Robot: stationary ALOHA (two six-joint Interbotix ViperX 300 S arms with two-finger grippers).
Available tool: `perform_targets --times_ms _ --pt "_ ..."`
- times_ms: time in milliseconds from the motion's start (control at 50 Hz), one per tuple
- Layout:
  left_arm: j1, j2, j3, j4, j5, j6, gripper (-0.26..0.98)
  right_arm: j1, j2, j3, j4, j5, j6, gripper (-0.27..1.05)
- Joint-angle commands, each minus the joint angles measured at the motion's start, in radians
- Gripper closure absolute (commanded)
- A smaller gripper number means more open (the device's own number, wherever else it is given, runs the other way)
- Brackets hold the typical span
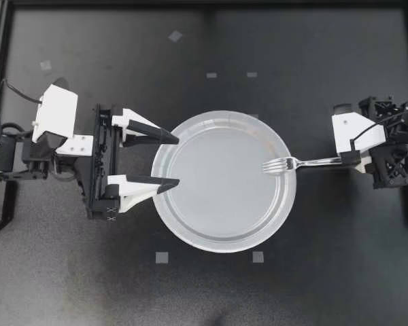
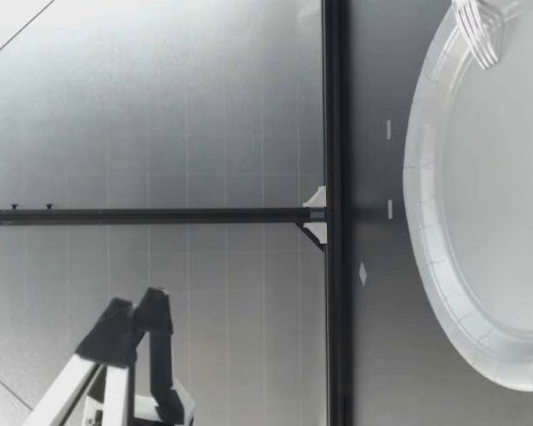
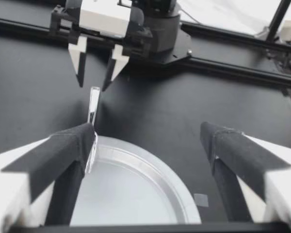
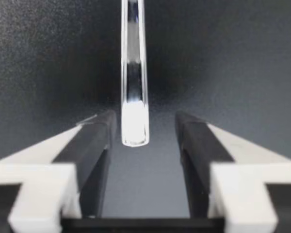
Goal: Pick up the fork and place it on the plate.
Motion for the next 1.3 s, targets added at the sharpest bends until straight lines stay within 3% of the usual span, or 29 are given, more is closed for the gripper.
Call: perform_targets --times_ms 0,120,300,440,620,680,760,900,1020,1280 --pt "-0.002 -0.006 -0.006 0.002 -0.011 0.0 -0.12 -0.006 -0.006 -0.021 0.003 -0.003 0.002 0.28" --pt "-0.002 -0.012 -0.006 0.002 -0.011 0.0 -0.12 -0.006 -0.029 -0.041 0.005 0.003 -0.002 0.28" --pt "-0.002 -0.044 -0.025 0.002 -0.003 0.054 -0.12 0.029 -0.15 -0.199 0.094 -0.055 -0.012 0.28" --pt "0.0 -0.049 -0.043 0.002 0.046 0.198 -0.12 0.078 -0.225 -0.236 0.249 -0.272 0.0 0.28" --pt "0.0 -0.048 -0.057 -0.005 0.078 0.402 -0.12 0.144 -0.291 -0.184 0.529 -0.497 0.032 0.28" --pt "0.0 -0.043 -0.057 -0.008 0.063 0.425 -0.12 0.189 -0.319 -0.166 0.568 -0.549 0.046 0.28" --pt "0.0 -0.026 -0.049 -0.009 0.012 0.43 -0.12 0.273 -0.359 -0.124 0.572 -0.646 0.071 0.28" --pt "0.0 0.018 -0.032 -0.014 -0.029 0.425 -0.12 0.35 -0.403 -0.044 0.571 -0.81 0.126 0.28" --pt "0.0 0.057 -0.052 -0.018 -0.041 0.413 -0.12 0.367 -0.411 0.005 0.548 -0.876 0.129 0.28" --pt "0.0 0.046 -0.071 -0.018 -0.043 0.367 -0.12 0.368 -0.391 -0.005 0.509 -0.873 0.132 0.28"
